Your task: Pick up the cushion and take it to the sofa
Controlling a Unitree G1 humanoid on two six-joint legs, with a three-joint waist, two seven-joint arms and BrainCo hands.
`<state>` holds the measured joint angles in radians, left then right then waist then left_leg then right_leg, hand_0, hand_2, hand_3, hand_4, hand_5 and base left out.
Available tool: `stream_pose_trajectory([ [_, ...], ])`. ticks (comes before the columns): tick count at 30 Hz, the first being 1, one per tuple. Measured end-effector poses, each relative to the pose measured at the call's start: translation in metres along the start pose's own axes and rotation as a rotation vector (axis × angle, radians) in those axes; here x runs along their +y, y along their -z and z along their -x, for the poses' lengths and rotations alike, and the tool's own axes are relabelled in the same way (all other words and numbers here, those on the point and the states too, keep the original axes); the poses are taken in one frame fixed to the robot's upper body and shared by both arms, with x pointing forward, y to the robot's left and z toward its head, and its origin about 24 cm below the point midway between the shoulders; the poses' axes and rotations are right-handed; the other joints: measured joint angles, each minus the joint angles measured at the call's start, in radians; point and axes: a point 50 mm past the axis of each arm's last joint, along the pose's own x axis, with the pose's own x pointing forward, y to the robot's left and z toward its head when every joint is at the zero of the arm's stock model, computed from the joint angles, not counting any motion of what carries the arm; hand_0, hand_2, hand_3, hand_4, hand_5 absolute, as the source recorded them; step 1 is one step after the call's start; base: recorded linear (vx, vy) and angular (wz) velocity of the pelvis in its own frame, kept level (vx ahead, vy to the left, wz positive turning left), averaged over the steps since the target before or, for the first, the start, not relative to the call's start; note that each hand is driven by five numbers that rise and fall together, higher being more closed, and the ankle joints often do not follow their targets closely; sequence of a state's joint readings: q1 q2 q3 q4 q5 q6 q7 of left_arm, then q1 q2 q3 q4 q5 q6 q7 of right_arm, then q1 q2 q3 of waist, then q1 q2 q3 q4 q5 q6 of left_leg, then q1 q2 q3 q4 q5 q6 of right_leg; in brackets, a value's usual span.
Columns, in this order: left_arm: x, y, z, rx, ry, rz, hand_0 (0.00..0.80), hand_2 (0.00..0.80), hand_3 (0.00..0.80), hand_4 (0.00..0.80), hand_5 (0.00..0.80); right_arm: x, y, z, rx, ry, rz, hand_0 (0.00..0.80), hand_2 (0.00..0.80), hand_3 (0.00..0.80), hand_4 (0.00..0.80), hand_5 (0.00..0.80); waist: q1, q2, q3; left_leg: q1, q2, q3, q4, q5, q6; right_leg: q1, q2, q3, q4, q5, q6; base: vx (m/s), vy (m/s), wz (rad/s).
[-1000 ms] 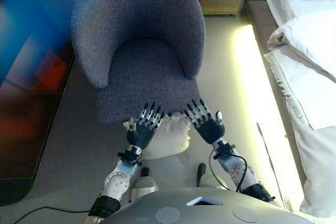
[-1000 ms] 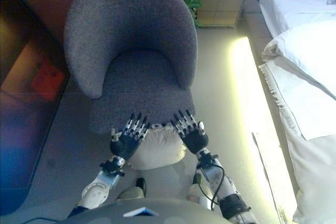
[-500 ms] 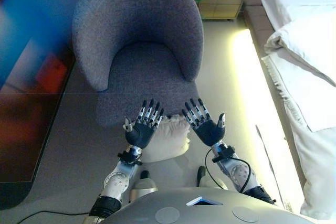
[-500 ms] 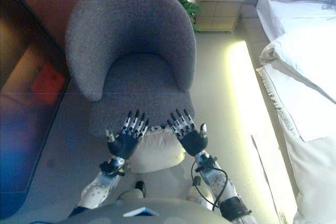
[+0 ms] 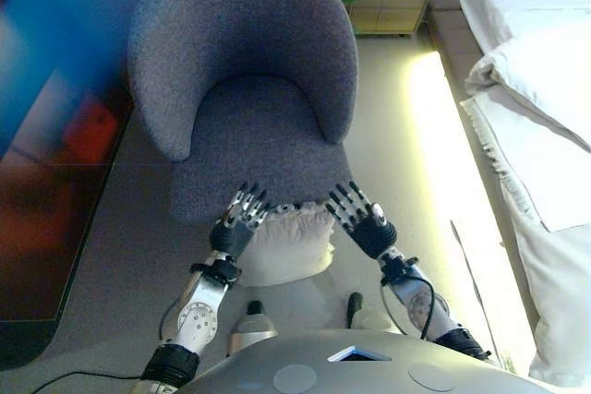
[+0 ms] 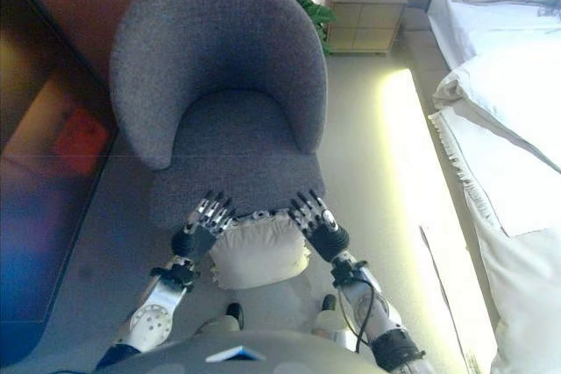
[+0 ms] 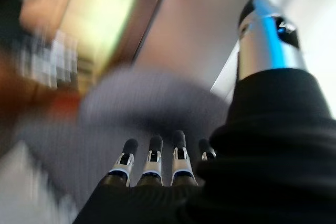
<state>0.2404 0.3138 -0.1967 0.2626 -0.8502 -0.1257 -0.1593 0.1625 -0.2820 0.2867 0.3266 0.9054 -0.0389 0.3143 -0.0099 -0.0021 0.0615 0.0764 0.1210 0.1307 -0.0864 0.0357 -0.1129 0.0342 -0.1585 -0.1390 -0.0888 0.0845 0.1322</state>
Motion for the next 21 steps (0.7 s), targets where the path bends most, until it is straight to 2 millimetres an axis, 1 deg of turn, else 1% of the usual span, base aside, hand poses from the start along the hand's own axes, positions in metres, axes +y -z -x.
stream_pose_trajectory([
  [3, 0.011, 0.000, 0.002, 0.004, -0.087, -0.074, 0.000, 0.000, 0.000, 0.000, 0.000, -0.010, -0.008, 0.003, 0.009, 0.056, 0.109, 0.000, 0.000, 0.000, 0.000, 0.000, 0.002, 0.002, 0.003, -0.008, 0.000, -0.005, 0.010, 0.002, -0.004, -0.003, -0.001, -0.001, 0.002, 0.000, 0.000, -0.056, -0.007, 0.03],
  [5, 0.012, -0.001, -0.004, 0.003, -0.107, -0.100, 0.000, 0.000, 0.000, 0.000, 0.000, -0.014, -0.012, -0.004, -0.005, 0.084, 0.124, 0.000, 0.000, 0.000, 0.000, 0.000, 0.001, 0.004, 0.017, -0.056, 0.004, -0.008, 0.059, -0.012, -0.005, -0.037, -0.005, -0.007, 0.025, -0.004, -0.003, -0.178, 0.004, 0.05],
  [7, 0.006, -0.008, -0.015, -0.034, -0.099, -0.124, 0.000, 0.000, 0.000, 0.000, 0.000, -0.014, -0.021, -0.014, -0.030, 0.090, 0.147, 0.000, 0.000, 0.000, 0.000, 0.000, 0.001, 0.012, 0.063, -0.131, 0.009, -0.022, 0.136, -0.028, -0.004, -0.093, -0.006, -0.009, 0.076, -0.011, -0.008, -0.229, 0.027, 0.10],
  [9, -0.004, -0.019, -0.030, -0.082, -0.080, -0.145, 0.000, 0.000, 0.000, 0.000, 0.000, -0.010, -0.035, -0.024, -0.069, 0.081, 0.183, 0.000, 0.000, 0.000, 0.000, 0.000, 0.000, 0.026, 0.126, -0.222, 0.017, -0.018, 0.224, -0.043, 0.001, -0.163, -0.016, -0.012, 0.154, -0.027, -0.013, -0.242, 0.069, 0.24],
  [10, -0.011, -0.025, -0.038, -0.106, -0.065, -0.162, 0.000, 0.000, 0.000, 0.000, 0.000, -0.008, -0.043, -0.028, -0.095, 0.082, 0.214, 0.000, 0.000, 0.000, 0.000, 0.000, -0.006, 0.039, 0.159, -0.277, 0.023, 0.001, 0.283, -0.052, 0.013, -0.206, -0.025, -0.023, 0.213, -0.053, -0.019, -0.185, 0.087, 0.39],
  [11, -0.019, -0.033, -0.047, -0.137, -0.043, -0.178, 0.000, 0.000, 0.000, 0.000, 0.000, -0.007, -0.050, -0.032, -0.116, 0.085, 0.243, 0.000, 0.000, 0.000, 0.000, 0.000, -0.004, 0.044, 0.187, -0.326, 0.029, 0.005, 0.335, -0.066, 0.022, -0.259, -0.038, -0.029, 0.288, -0.082, -0.022, -0.162, 0.090, 0.47],
  [12, -0.023, -0.040, -0.053, -0.166, -0.040, -0.189, 0.000, 0.000, 0.000, 0.000, 0.000, -0.005, -0.056, -0.036, -0.134, 0.088, 0.261, 0.000, 0.000, 0.000, 0.000, 0.000, -0.003, 0.046, 0.213, -0.373, 0.029, 0.002, 0.384, -0.080, 0.024, -0.311, -0.053, -0.029, 0.361, -0.113, -0.019, -0.142, 0.078, 0.36],
  [13, -0.026, -0.047, -0.057, -0.194, -0.045, -0.199, 0.000, 0.000, 0.000, 0.000, 0.000, -0.001, -0.062, -0.040, -0.150, 0.086, 0.277, 0.000, 0.000, 0.000, 0.000, 0.000, -0.003, 0.039, 0.238, -0.418, 0.027, -0.001, 0.426, -0.089, 0.027, -0.365, -0.070, -0.026, 0.429, -0.141, -0.016, -0.158, 0.058, 0.33],
  [16, -0.027, -0.060, -0.062, -0.243, -0.071, -0.219, 0.000, 0.000, 0.000, 0.000, 0.000, 0.007, -0.075, -0.050, -0.185, 0.081, 0.312, 0.000, 0.000, 0.000, 0.000, 0.000, 0.000, 0.023, 0.296, -0.532, 0.028, -0.014, 0.556, -0.127, 0.034, -0.486, -0.094, -0.008, 0.580, -0.190, -0.020, -0.127, 0.044, 0.14],
  [18, -0.024, -0.066, -0.065, -0.261, -0.091, -0.234, 0.000, 0.000, 0.000, 0.000, 0.000, 0.014, -0.088, -0.059, -0.215, 0.081, 0.353, 0.000, 0.000, 0.000, 0.000, 0.000, -0.001, 0.020, 0.330, -0.617, 0.030, -0.028, 0.656, -0.158, 0.041, -0.565, -0.108, 0.000, 0.680, -0.222, -0.025, -0.105, 0.046, 0.10],
  [20, -0.024, -0.072, -0.068, -0.274, -0.104, -0.241, 0.000, 0.000, 0.000, 0.000, 0.000, 0.021, -0.102, -0.068, -0.245, 0.084, 0.395, 0.000, 0.000, 0.000, 0.000, 0.000, 0.000, 0.019, 0.361, -0.691, 0.032, -0.035, 0.757, -0.195, 0.043, -0.643, -0.118, 0.025, 0.782, -0.258, -0.025, -0.141, 0.046, 0.00],
  [21, -0.024, -0.073, -0.070, -0.278, -0.109, -0.243, 0.000, 0.000, 0.000, 0.000, 0.000, 0.025, -0.108, -0.071, -0.258, 0.081, 0.415, 0.000, 0.000, 0.000, 0.000, 0.000, 0.000, 0.020, 0.373, -0.717, 0.032, -0.037, 0.788, -0.201, 0.047, -0.669, -0.123, 0.030, 0.814, -0.268, -0.027, -0.163, 0.047, 0.01],
])
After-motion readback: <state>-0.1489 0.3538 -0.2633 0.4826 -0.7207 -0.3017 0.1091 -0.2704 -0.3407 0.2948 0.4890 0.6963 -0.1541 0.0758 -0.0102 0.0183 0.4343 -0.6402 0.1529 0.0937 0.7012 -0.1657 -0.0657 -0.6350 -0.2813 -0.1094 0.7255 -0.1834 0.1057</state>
